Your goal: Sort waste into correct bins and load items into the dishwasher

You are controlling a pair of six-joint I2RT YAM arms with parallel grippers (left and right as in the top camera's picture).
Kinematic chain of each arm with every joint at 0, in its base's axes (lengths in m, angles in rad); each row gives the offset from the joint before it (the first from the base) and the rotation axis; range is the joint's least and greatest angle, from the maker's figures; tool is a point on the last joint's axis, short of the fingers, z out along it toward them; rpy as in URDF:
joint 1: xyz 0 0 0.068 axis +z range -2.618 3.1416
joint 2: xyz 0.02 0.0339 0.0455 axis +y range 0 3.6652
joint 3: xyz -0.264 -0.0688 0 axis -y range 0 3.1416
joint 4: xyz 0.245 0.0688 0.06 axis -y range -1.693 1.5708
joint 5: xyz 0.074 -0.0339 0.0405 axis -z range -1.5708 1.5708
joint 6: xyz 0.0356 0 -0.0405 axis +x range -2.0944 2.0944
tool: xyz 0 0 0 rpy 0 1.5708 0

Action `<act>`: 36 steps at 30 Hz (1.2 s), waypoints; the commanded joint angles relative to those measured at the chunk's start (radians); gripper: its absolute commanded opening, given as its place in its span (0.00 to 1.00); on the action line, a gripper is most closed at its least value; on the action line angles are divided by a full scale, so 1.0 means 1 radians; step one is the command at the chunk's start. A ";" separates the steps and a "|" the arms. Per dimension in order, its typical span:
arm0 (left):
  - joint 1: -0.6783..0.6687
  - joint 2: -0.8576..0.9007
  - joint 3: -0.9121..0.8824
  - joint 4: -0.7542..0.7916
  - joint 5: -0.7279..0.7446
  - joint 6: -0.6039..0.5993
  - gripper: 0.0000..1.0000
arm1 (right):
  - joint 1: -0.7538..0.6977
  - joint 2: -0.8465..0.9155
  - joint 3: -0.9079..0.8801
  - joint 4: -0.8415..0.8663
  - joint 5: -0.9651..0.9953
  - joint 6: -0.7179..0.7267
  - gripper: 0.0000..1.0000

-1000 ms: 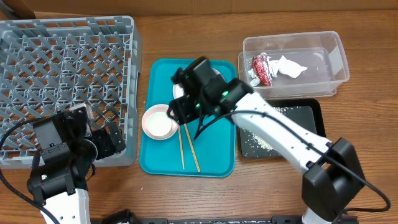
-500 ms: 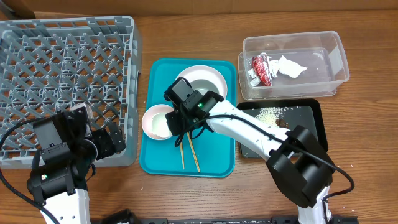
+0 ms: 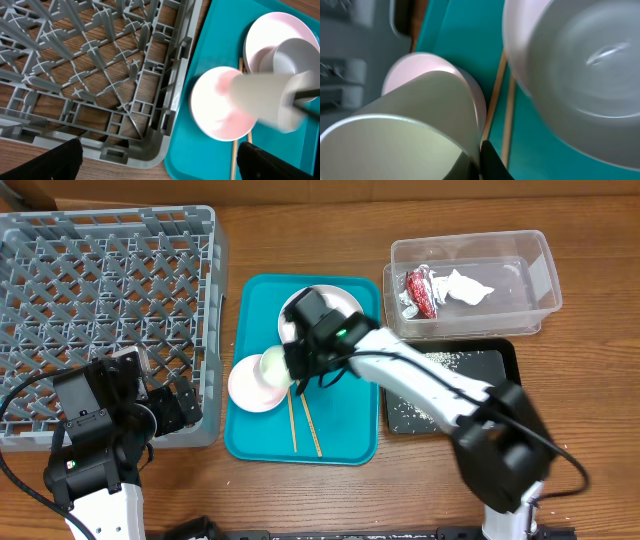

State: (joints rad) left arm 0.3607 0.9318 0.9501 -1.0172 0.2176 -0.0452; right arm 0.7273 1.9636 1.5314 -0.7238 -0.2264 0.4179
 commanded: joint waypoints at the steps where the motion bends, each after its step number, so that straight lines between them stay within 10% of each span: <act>1: 0.005 -0.002 0.021 0.005 0.016 0.012 1.00 | -0.074 -0.174 0.009 -0.006 -0.006 0.002 0.04; 6: 0.005 -0.002 0.021 0.028 0.051 -0.020 1.00 | -0.197 -0.279 0.009 -0.088 -0.082 0.001 0.04; 15: -0.046 0.054 0.021 0.237 0.538 0.009 1.00 | -0.416 -0.294 0.008 -0.217 -0.565 -0.119 0.04; 36: -0.448 0.181 0.021 0.686 0.882 -0.011 0.98 | -0.423 -0.294 0.008 -0.179 -1.090 -0.138 0.04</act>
State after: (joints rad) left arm -0.0631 1.1122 0.9512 -0.3668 1.0103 -0.0525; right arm 0.3019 1.6722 1.5330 -0.9146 -1.1599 0.2905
